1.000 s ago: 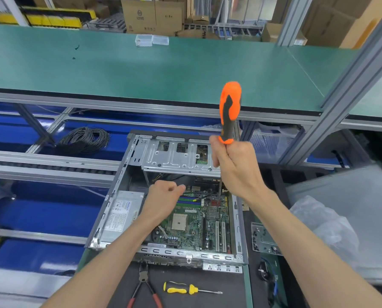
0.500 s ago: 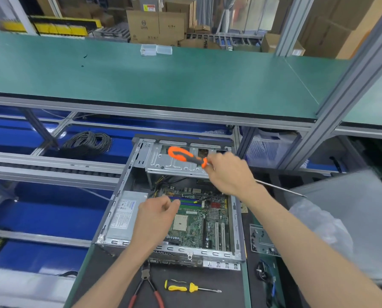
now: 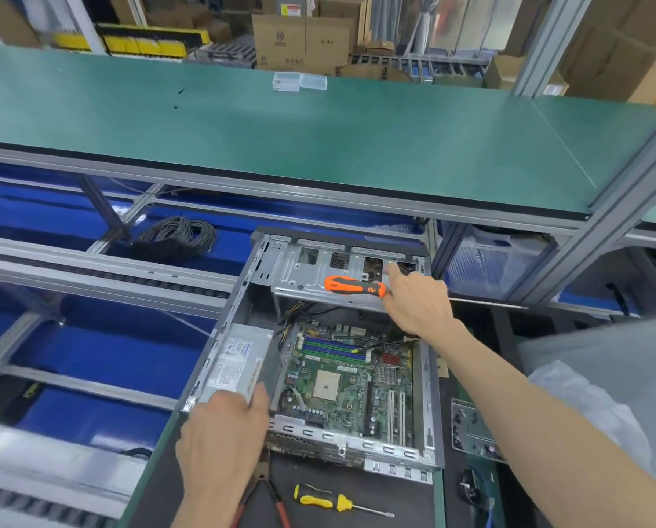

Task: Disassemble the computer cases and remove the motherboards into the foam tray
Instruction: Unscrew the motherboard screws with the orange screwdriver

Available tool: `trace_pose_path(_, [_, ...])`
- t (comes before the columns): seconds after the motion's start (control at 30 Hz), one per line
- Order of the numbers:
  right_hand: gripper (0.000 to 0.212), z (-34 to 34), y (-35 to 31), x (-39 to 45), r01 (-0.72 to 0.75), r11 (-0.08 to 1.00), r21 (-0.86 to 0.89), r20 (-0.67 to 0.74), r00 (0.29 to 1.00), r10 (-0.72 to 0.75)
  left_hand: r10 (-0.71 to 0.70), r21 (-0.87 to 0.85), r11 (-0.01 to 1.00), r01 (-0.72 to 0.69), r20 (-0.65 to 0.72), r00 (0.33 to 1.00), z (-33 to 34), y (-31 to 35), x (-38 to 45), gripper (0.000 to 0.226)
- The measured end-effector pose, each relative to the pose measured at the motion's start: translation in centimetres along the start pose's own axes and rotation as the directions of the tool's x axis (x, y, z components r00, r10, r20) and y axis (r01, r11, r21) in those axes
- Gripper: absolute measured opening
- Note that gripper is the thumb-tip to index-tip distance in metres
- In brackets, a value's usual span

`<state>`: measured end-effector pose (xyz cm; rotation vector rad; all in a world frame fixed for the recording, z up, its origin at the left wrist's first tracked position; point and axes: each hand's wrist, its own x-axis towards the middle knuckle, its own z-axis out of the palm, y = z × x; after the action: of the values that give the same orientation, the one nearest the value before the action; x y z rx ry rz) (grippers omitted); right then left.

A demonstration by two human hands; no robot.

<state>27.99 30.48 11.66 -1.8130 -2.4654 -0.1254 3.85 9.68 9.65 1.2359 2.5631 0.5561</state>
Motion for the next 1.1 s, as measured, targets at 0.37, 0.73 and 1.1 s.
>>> trace_pose_path(0.37, [0.055,0.9,-1.8,6.1,0.018,0.992,-0.128,0.094,0.996,-0.006,-0.414,-0.465,0.703,0.539,0.349,0.841,1.7,0.0,-1.3,0.059])
trace_pose_path(0.73, [0.020,0.7,-1.5,9.4,0.009,0.977,-0.213,0.119,0.993,0.017,-0.455,-0.452,0.701,0.552,0.313,0.834,2.4,0.3,-1.1,0.044])
trace_pose_path(1.1, [0.013,0.5,-0.9,9.9,0.094,0.949,-0.302,0.153,0.987,-0.049,-0.467,-0.326,0.799,0.505,0.192,0.863,2.1,0.8,-0.8,0.051])
